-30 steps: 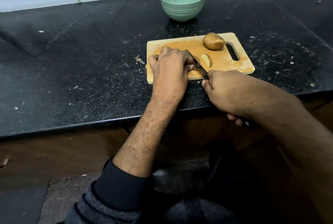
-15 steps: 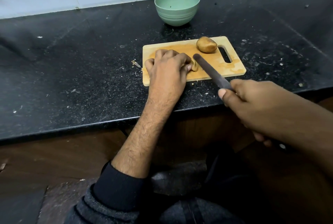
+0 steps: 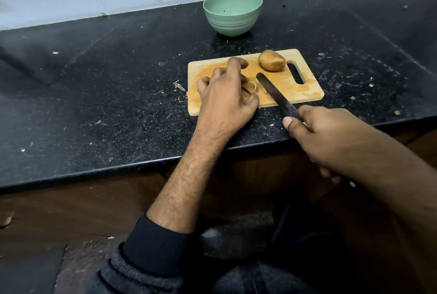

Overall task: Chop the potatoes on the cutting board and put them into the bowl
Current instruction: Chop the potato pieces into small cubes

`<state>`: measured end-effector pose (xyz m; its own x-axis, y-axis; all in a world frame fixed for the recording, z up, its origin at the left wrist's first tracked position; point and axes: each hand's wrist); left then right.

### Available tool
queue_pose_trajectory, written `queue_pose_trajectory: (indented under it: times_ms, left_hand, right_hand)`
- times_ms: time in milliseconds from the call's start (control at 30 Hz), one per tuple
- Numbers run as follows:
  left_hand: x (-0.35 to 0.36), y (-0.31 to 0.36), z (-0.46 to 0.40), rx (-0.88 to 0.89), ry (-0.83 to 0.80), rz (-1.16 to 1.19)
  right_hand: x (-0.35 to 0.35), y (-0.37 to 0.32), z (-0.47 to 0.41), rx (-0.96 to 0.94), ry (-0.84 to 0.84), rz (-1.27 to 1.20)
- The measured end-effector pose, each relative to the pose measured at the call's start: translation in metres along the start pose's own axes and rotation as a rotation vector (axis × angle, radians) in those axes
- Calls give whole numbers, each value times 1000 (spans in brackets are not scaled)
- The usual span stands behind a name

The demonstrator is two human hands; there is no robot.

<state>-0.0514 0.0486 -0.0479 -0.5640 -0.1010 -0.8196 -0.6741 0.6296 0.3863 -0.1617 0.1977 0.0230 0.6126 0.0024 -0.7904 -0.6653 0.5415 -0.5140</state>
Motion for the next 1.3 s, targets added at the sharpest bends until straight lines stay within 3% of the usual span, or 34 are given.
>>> queue_pose_trajectory:
  times_ms: [333,467,1133,1300]
  left_hand:
    - [-2,-5,0,-47,-31,68]
    - [-1,-5,0,-44,-34,61]
    - [0,-5,3,24,-7,-51]
    - [-1,-6,2,-1,-4,-38]
  right_hand:
    - [7,-13,-7,65,-11,205]
    - [17,-10,-11,5,31,251]
    - [14,-8,-12,2,29,219]
    - [24,-4,-11,-61,122,329]
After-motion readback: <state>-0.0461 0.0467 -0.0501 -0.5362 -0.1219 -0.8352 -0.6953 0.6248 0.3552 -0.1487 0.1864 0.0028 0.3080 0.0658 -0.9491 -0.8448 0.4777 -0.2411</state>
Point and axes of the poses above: each hand's wrist, its own z-axis away from the middle knuckle, its own x-axis out of the palm, y = z × x, and after that the axes turned 8 degrees about -z, right-handed
